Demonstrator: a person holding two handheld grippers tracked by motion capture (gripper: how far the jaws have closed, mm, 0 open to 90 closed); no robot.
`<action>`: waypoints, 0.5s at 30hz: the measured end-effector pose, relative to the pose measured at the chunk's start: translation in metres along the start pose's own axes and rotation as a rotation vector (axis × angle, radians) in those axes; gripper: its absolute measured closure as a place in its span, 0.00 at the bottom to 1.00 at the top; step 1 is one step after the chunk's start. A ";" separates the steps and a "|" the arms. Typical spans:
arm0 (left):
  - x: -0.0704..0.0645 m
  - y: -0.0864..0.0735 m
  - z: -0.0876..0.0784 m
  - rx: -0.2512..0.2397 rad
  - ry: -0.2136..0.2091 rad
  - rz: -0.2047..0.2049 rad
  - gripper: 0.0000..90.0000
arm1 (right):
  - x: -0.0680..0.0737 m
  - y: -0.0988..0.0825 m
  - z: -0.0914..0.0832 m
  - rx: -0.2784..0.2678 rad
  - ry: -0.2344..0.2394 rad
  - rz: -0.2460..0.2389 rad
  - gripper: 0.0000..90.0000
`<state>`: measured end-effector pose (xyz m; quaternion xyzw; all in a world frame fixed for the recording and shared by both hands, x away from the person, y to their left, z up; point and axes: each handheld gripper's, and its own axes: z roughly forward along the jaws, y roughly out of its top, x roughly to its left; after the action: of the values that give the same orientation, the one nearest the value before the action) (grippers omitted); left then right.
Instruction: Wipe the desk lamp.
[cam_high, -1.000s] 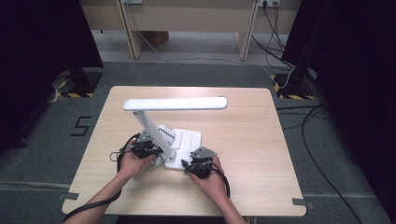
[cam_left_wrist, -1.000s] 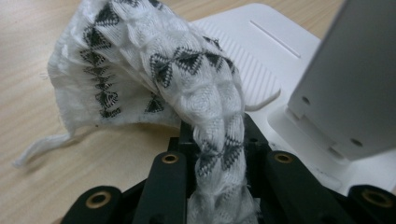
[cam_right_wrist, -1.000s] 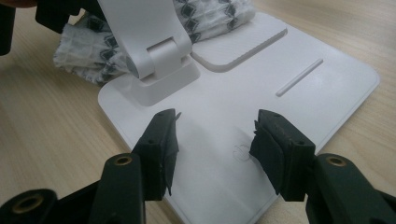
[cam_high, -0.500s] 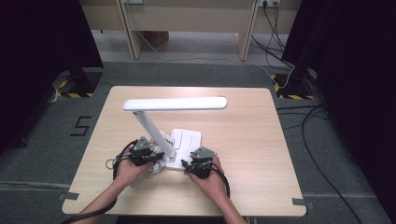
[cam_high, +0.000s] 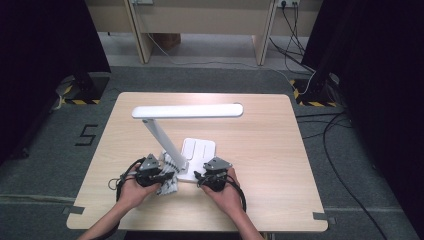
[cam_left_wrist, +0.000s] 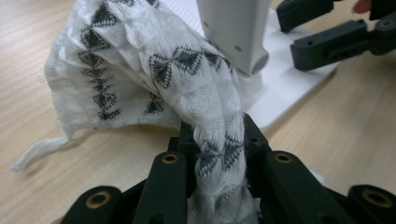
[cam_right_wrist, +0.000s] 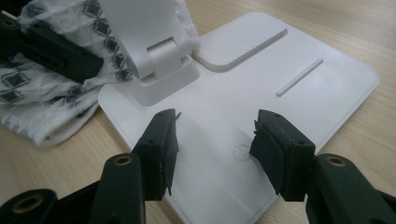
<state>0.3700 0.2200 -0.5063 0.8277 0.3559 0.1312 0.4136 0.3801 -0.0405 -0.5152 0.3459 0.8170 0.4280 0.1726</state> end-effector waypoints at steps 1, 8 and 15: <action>-0.001 -0.001 -0.001 -0.001 -0.001 0.000 0.84 | 0.000 0.000 0.000 0.000 0.000 -0.001 0.55; -0.010 -0.006 -0.009 0.003 -0.018 0.006 0.84 | 0.000 0.000 0.000 0.000 -0.001 -0.001 0.55; -0.025 -0.013 -0.017 -0.003 -0.040 0.019 0.84 | 0.000 0.000 0.000 0.000 0.000 -0.001 0.55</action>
<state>0.3368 0.2177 -0.5040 0.8327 0.3396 0.1193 0.4207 0.3801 -0.0405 -0.5152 0.3454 0.8171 0.4280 0.1728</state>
